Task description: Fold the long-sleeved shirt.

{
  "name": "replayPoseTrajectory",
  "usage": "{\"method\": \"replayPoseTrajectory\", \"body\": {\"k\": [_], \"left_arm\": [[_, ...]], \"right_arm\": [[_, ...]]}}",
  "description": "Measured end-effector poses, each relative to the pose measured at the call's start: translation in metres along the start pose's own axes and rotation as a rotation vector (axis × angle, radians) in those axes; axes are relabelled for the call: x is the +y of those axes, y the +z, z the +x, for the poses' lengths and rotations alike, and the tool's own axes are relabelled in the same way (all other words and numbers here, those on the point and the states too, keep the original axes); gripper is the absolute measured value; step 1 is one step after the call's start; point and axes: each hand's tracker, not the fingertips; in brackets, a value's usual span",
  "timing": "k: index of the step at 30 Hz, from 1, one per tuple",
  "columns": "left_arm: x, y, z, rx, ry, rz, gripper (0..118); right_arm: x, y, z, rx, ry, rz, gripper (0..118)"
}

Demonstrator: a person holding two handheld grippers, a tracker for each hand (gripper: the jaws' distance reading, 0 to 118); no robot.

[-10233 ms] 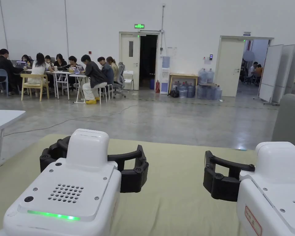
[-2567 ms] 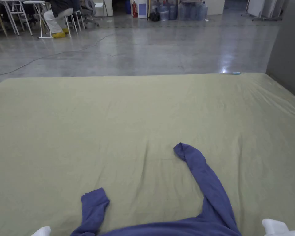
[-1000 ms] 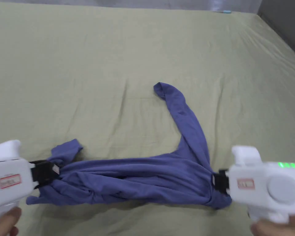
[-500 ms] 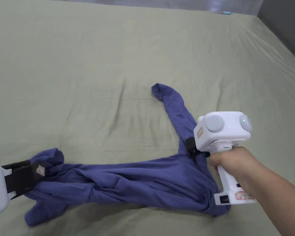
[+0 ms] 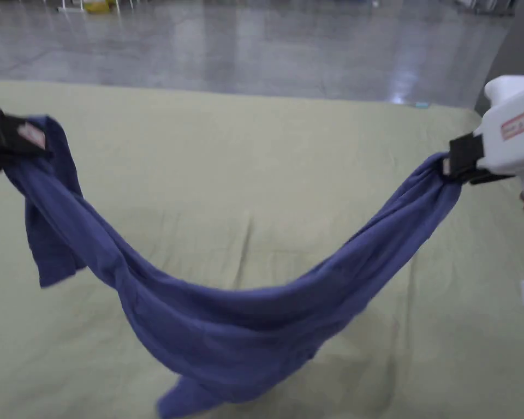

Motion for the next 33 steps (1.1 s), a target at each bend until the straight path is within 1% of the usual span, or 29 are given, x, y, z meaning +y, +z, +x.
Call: {"method": "replayPoseTrajectory", "body": {"k": [2,4,5,7,8,9,10,11,12,13,14,16,20,23,26,28,30,32,33], "left_arm": [[0.044,-0.002,-0.001,0.014,0.02,0.042,11],[0.084,-0.005,-0.003,0.032,0.026,0.079,11],[0.104,-0.007,0.001,0.058,0.026,0.1,11],[0.14,-0.013,0.001,0.124,-0.001,0.134,11],[0.156,-0.019,0.003,0.132,-0.004,0.137,11],[0.171,-0.025,0.008,0.159,-0.03,0.147,11],[0.185,-0.031,0.009,0.204,-0.057,0.174,11],[0.198,-0.039,0.011,0.23,-0.074,0.188,11],[0.209,-0.048,0.012,0.244,-0.066,0.191,11],[0.22,-0.059,0.013,0.24,-0.058,0.181,10],[0.23,-0.071,0.013,0.229,-0.044,0.161,10],[0.248,-0.089,0.018,0.256,-0.038,0.164,10],[0.283,-0.109,0.028,0.249,-0.037,0.2,10],[0.304,-0.12,0.022,0.215,0.024,0.226,10],[0.285,-0.122,0.025,0.204,0.048,0.212,10],[0.268,-0.132,0.015,0.207,0.058,0.188,10],[0.241,-0.146,-0.002,0.21,0.082,0.119,10],[0.207,-0.159,-0.019,0.225,0.097,0.053,10],[0.187,-0.165,-0.03,0.232,0.099,0.012,10]], "right_arm": [[0.04,0.021,0.002,-0.044,0.009,0.041,5],[0.075,0.033,0.006,-0.094,-0.002,0.065,5],[0.094,0.041,0.008,-0.104,-0.017,0.079,5],[0.129,0.052,0.011,-0.135,-0.03,0.102,5],[0.146,0.053,0.02,-0.147,-0.038,0.114,5],[0.162,0.057,0.023,-0.17,-0.058,0.133,5],[0.177,0.06,0.026,-0.168,-0.066,0.141,5],[0.193,0.063,0.028,-0.177,-0.075,0.157,5],[0.209,0.061,0.031,-0.192,-0.089,0.166,5],[0.223,0.063,0.032,-0.209,-0.086,0.183,5],[0.236,0.067,0.033,-0.207,-0.096,0.198,5],[0.261,0.068,0.038,-0.227,-0.124,0.22,5],[0.292,0.069,0.044,-0.249,-0.127,0.264,5],[0.298,0.062,0.053,-0.249,-0.135,0.28,5],[0.282,0.038,0.062,-0.207,-0.165,0.247,5],[0.258,0.014,0.066,-0.163,-0.15,0.203,5],[0.224,-0.017,0.07,-0.154,-0.168,0.13,5],[0.182,-0.047,0.072,-0.114,-0.162,0.072,5],[0.156,-0.064,0.073,-0.092,-0.176,0.035,5]]}}
